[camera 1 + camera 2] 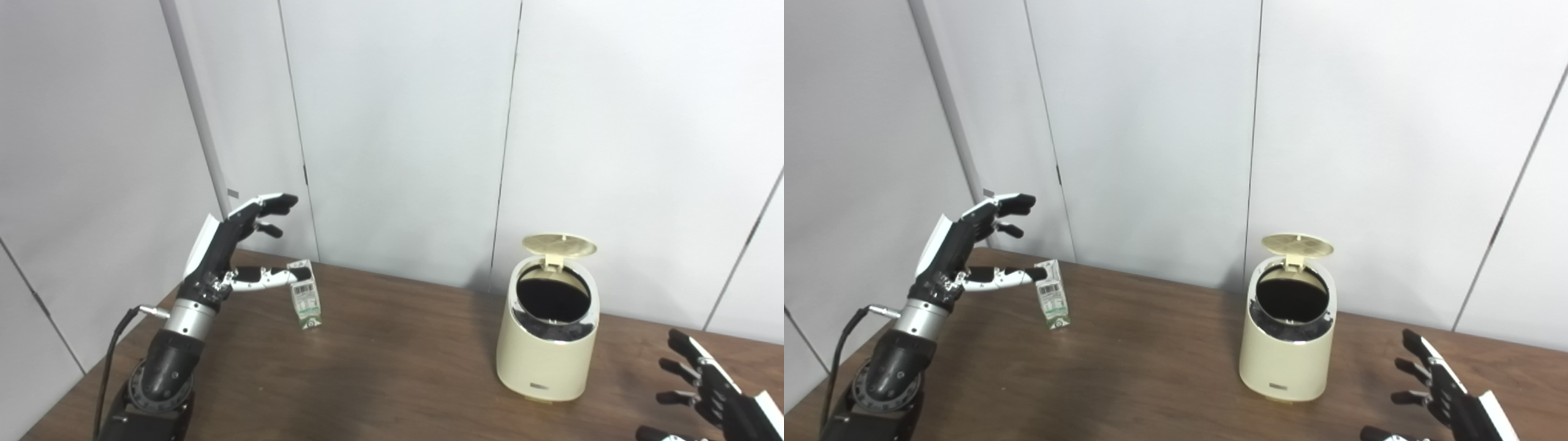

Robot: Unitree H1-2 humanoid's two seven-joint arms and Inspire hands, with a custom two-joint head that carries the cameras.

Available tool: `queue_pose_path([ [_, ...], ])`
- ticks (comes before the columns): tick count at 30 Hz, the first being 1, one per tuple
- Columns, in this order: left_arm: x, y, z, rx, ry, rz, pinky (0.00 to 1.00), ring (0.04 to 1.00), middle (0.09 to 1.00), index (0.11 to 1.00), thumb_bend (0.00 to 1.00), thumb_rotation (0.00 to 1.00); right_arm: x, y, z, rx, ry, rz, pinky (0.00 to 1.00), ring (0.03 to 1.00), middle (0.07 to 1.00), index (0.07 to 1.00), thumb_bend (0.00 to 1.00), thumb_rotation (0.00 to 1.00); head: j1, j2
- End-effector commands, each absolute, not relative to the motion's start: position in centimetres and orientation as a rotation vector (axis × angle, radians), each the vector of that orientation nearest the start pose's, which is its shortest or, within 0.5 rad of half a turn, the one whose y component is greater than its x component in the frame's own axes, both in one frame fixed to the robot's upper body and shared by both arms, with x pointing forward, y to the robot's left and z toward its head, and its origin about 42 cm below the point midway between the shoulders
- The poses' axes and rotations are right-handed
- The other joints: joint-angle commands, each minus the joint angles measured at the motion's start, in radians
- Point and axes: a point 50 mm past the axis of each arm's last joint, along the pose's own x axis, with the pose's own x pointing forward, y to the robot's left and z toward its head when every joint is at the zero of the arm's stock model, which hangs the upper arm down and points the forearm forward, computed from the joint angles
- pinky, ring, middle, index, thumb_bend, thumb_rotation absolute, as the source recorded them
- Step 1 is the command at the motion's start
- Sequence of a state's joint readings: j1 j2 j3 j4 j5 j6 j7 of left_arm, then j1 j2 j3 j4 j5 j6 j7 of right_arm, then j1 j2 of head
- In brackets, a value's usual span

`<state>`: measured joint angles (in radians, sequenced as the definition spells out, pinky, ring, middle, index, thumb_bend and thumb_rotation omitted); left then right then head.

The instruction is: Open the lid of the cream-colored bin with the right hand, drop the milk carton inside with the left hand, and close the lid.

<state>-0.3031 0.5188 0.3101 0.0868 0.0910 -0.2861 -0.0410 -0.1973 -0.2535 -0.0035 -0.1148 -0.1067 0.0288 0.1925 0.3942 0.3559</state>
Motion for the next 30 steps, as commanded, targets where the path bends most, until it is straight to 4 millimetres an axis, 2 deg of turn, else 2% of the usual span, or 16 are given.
queue_pose_path([
  [1, 35.9, 43.9, 29.8, 0.645, -0.638, 0.258, 0.65, 0.786, 0.794, 0.793, 0.88, 0.07, 34.3, -26.3, 21.7, -0.393, -0.342, 0.21, 0.67, 0.864, 0.942, 0.922, 0.87, 0.33, -0.002, 0.0],
  [4, 36.3, 44.4, 29.0, 0.653, -0.584, 0.274, 0.72, 0.832, 0.834, 0.83, 0.94, 0.15, 34.2, -26.3, 21.7, -0.39, -0.34, 0.212, 0.67, 0.864, 0.939, 0.918, 0.89, 0.35, -0.001, 0.003],
  [7, 36.7, 44.7, 28.3, 0.658, -0.531, 0.294, 0.74, 0.845, 0.854, 0.85, 0.98, 0.21, 34.2, -26.5, 21.6, -0.395, -0.34, 0.212, 0.66, 0.861, 0.939, 0.919, 0.88, 0.35, -0.001, 0.004],
  [10, 37.0, 45.0, 27.6, 0.631, -0.493, 0.306, 0.76, 0.854, 0.861, 0.85, 1.0, 0.23, 34.3, -26.6, 21.6, -0.395, -0.344, 0.212, 0.64, 0.854, 0.939, 0.915, 0.88, 0.34, -0.005, 0.005],
  [12, 37.4, 45.0, 26.9, 0.605, -0.465, 0.31, 0.81, 0.883, 0.887, 0.87, 1.0, 0.24, 34.2, -26.8, 21.6, -0.396, -0.345, 0.212, 0.64, 0.851, 0.935, 0.91, 0.88, 0.35, -0.006, 0.006],
  [16, 38.1, 45.3, 25.7, 0.59, -0.438, 0.309, 0.85, 0.915, 0.916, 0.903, 1.0, 0.25, 34.1, -27.1, 21.5, -0.402, -0.345, 0.21, 0.63, 0.844, 0.93, 0.906, 0.89, 0.37, -0.012, 0.009],
  [20, 38.9, 45.4, 24.6, 0.592, -0.409, 0.321, 0.88, 0.927, 0.918, 0.903, 1.0, 0.25, 33.9, -27.6, 21.5, -0.424, -0.342, 0.197, 0.59, 0.826, 0.92, 0.899, 0.9, 0.36, -0.018, 0.011],
  [23, 39.5, 45.6, 23.8, 0.597, -0.385, 0.313, 0.92, 0.945, 0.925, 0.904, 1.0, 0.28, 33.6, -27.7, 21.7, -0.432, -0.347, 0.194, 0.56, 0.814, 0.91, 0.891, 0.9, 0.36, -0.023, 0.015],
  [30, 40.2, 45.0, 21.4, 0.572, -0.358, 0.335, 0.9, 0.925, 0.91, 0.907, 1.0, 0.29, 33.0, -28.3, 22.0, -0.443, -0.352, 0.191, 0.54, 0.797, 0.897, 0.88, 0.92, 0.38, -0.022, 0.02],
])
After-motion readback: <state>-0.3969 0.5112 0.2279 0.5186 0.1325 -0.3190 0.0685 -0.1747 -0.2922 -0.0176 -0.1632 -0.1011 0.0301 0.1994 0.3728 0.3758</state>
